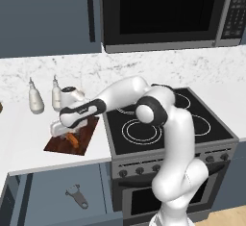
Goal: Place the appropriate cutting tool for cutting the garlic skin on the cutting board.
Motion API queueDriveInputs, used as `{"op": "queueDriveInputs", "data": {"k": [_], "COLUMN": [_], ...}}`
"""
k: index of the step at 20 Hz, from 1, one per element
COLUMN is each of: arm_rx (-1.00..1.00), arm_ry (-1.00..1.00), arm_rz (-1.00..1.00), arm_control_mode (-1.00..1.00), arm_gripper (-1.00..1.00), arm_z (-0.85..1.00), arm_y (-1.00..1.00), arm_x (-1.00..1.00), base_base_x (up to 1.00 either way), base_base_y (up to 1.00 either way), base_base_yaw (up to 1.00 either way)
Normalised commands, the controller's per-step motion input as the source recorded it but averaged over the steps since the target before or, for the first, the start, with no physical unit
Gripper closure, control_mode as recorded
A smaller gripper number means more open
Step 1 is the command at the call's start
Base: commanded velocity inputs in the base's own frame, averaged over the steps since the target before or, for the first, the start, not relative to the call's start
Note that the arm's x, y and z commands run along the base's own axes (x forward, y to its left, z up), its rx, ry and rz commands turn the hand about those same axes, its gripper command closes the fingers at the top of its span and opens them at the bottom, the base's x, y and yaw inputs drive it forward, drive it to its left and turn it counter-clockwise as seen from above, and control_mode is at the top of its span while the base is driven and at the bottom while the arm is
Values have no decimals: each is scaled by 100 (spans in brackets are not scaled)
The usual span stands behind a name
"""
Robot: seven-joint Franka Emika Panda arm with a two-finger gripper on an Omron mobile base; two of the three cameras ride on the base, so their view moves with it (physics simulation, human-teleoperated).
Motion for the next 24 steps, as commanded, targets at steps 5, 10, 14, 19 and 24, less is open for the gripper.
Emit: {"op": "queueDriveInputs", "data": {"k": [5,10,14,19,24], "arm_rx": [0,0,2,4,0], "arm_ry": [-6,-7,-7,-7,-4], "arm_rz": [0,-7,-5,-4,-2], "arm_control_mode": [-100,-100,-100,-100,-100], "arm_gripper": [-100,-100,-100,-100,-100], "arm_z": [63,45,30,39,45], "arm_y": [-48,-94,-100,-99,-93], "arm_x": [-72,-84,-100,-100,-100], "base_base_x": [0,0,0,0,0], "base_base_y": [0,0,0,0,0], "base_base_yaw": [0,0,0,0,0]}}
